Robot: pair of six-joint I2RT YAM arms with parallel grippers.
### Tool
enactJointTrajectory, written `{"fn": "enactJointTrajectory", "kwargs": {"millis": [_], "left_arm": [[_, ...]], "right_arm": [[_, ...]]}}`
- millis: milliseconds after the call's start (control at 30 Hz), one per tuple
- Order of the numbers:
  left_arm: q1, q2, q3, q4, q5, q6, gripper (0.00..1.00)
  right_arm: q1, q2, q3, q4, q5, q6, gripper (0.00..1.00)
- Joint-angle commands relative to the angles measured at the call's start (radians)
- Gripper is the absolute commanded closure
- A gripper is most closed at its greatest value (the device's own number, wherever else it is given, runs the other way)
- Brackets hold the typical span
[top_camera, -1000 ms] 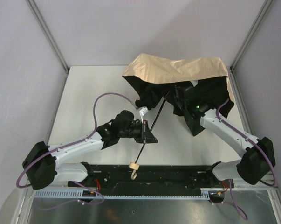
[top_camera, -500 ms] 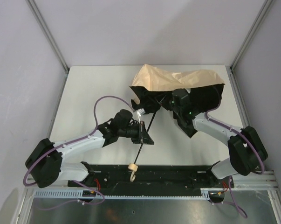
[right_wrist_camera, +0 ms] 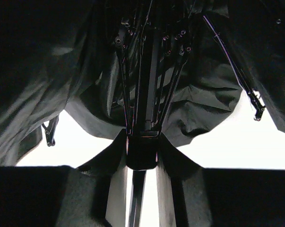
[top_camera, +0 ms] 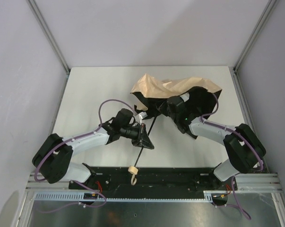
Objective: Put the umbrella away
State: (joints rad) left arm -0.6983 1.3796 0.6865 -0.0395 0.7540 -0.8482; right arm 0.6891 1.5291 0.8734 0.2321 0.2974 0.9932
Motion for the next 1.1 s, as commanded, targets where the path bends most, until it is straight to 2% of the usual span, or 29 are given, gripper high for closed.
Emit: {"fn": "enactJointTrajectory", "kwargs": {"millis": [0,100,133,233,333,467,567,767,833,967,1000,1067], "left_arm": [[0.107,-0.026,0.067,0.251,-0.234,-0.069,1.0],[0.107,-0.041,0.036,0.291,-0.242,-0.073,1.0],[0.107,-0.044,0.03,0.306,-0.242,-0.077,1.0],[0.106,-0.042,0.019,0.35,-0.238,-0.108,1.0],[0.104,-0.046,0.012,0.401,-0.23,-0.158,1.0],[0.1,-0.093,0.001,0.416,-0.256,-0.187,1.0],[0.08,-0.132,-0.004,0.416,-0.299,-0.179,1.0],[0.03,-0.136,-0.021,0.411,-0.356,-0.202,1.0],[0.008,-0.132,-0.016,0.412,-0.359,-0.202,1.0],[-0.029,-0.147,-0.012,0.412,-0.388,-0.194,1.0],[-0.032,-0.149,-0.012,0.411,-0.388,-0.192,1.0],[-0.036,-0.154,-0.015,0.411,-0.387,-0.192,1.0]], "right_arm": [[0.127,-0.014,-0.032,-0.107,-0.295,-0.034,1.0],[0.082,-0.067,-0.029,-0.099,-0.343,-0.049,1.0],[0.059,-0.083,-0.029,-0.097,-0.374,-0.04,0.96],[0.01,-0.136,-0.028,-0.108,-0.445,0.001,0.69],[0.006,-0.204,-0.029,-0.168,-0.44,0.014,0.42],[-0.002,-0.292,-0.042,-0.222,-0.409,0.015,0.26],[-0.026,-0.344,-0.059,-0.255,-0.355,0.023,0.21],[-0.073,-0.433,-0.135,-0.097,-0.229,0.121,0.2],[-0.111,-0.414,-0.137,-0.056,-0.251,0.16,0.22],[-0.192,-0.302,-0.124,0.094,-0.402,0.226,0.3],[-0.202,-0.277,-0.121,0.146,-0.425,0.229,0.31],[-0.211,-0.233,-0.082,0.15,-0.415,0.197,0.29]]}}
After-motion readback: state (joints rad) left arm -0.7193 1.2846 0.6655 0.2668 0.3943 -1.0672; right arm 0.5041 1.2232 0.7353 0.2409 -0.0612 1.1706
